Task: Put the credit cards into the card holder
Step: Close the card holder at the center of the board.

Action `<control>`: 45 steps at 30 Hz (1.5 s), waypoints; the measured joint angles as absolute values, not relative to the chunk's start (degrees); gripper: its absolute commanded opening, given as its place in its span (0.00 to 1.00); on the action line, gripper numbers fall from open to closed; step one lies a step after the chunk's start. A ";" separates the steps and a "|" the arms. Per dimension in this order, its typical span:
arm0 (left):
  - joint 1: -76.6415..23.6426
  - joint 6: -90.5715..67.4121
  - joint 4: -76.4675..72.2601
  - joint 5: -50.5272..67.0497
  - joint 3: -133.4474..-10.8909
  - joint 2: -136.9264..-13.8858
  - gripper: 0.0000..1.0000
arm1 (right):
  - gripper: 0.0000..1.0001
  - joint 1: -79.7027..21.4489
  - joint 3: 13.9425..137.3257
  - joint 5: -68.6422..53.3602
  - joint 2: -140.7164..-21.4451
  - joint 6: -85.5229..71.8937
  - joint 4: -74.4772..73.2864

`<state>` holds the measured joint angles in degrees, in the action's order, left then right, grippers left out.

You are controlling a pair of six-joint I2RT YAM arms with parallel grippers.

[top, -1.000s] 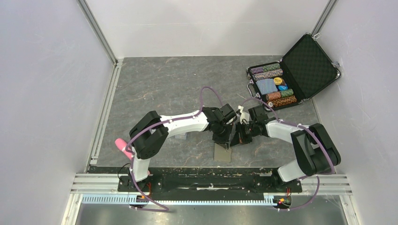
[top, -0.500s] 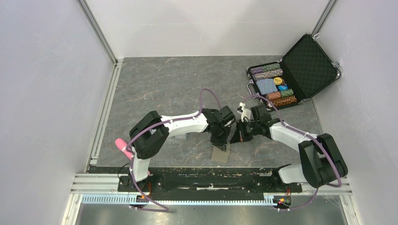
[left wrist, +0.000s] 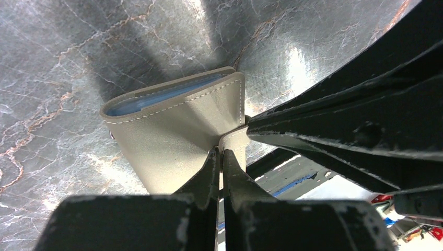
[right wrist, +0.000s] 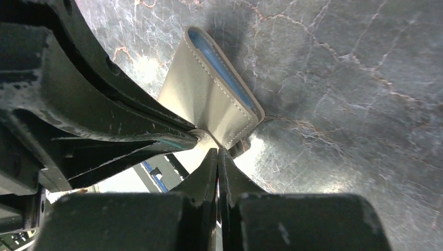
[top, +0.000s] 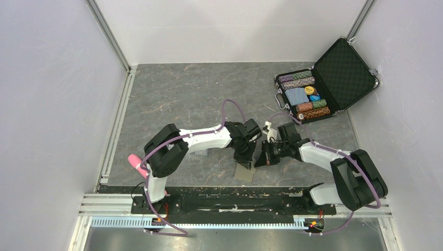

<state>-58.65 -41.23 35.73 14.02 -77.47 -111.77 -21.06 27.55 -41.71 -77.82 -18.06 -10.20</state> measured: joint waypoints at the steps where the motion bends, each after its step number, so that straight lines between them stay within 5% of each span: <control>1: -58.65 -41.23 35.73 14.02 -77.47 -111.77 0.05 | 0.00 -21.39 27.24 -41.80 -77.82 -18.52 -9.58; 18: -58.65 -40.62 36.38 13.87 -77.49 -111.68 0.37 | 0.00 -23.79 25.89 -39.83 -79.57 -21.98 -6.28; 35: -58.63 -40.62 36.32 13.65 -76.09 -110.50 0.27 | 0.00 -23.86 25.89 -39.57 -79.64 -22.48 -6.35; 42: -58.33 -40.64 34.04 14.74 -75.42 -110.50 0.02 | 0.00 -23.90 25.89 -39.57 -79.61 -22.46 -6.37; 45: -58.08 -40.66 33.65 15.62 -75.26 -110.50 0.02 | 0.00 -23.90 25.89 -39.55 -79.61 -22.46 -6.48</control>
<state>-58.08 -40.66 33.65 15.62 -75.26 -110.50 -23.90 25.89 -39.55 -79.61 -22.46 -6.48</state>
